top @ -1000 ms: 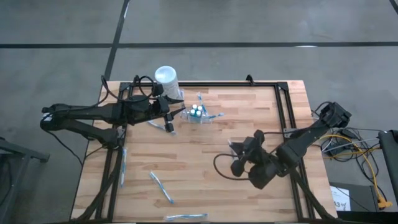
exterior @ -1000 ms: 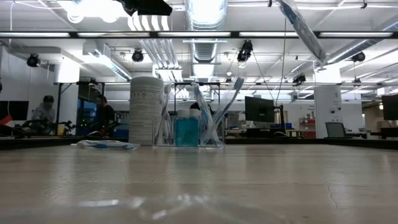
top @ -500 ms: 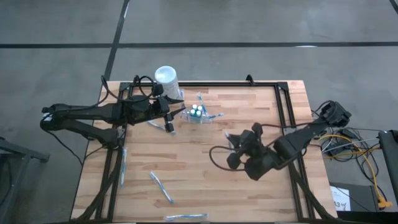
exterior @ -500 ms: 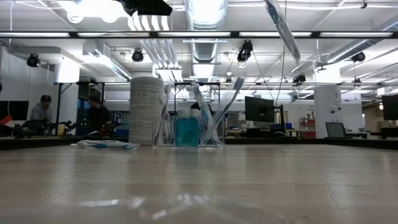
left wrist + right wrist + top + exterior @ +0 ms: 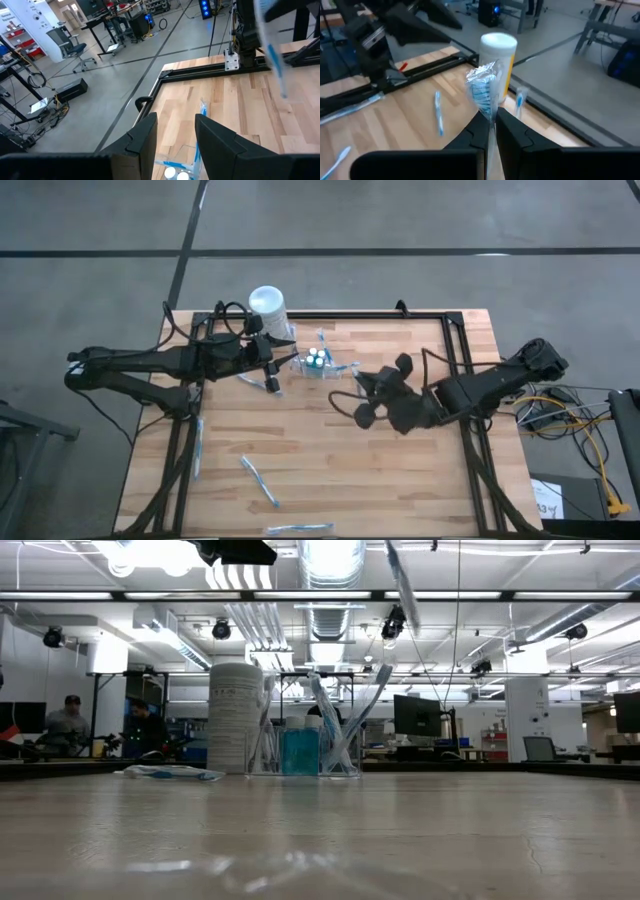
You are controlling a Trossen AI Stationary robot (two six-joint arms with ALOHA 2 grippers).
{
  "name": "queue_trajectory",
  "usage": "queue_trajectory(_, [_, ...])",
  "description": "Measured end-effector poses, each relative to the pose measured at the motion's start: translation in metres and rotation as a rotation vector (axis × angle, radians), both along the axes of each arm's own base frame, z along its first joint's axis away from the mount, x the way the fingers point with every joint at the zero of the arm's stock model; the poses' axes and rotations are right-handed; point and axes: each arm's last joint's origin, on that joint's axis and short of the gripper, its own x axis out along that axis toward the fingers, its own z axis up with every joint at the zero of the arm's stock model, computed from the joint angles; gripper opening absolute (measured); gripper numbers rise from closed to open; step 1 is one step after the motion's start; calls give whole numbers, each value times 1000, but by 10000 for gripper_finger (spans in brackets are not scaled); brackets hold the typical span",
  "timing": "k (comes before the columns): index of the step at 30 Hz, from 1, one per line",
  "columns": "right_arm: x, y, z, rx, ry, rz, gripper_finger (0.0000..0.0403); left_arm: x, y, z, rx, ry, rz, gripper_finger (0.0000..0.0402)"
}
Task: Pick & Place toothbrushing station
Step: Put the blue toothbrush into the right of the transparent organizer
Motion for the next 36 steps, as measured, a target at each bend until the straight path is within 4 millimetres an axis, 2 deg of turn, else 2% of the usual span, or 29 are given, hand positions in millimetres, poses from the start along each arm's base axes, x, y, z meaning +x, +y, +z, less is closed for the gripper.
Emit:
queue_trajectory(7, [18,-29,5,-6,-28,57,18,0,0,0,0,0,0,138])
queue_trajectory(19, [30,-73,-1,-25,-41,52,18,0,0,0,0,0,0,138])
queue_trajectory(29, [35,-118,-25,-1,-117,80,18,0,0,0,0,0,-1,138])
queue_trajectory(36, [32,-149,-44,14,-167,99,18,0,0,0,0,0,0,138])
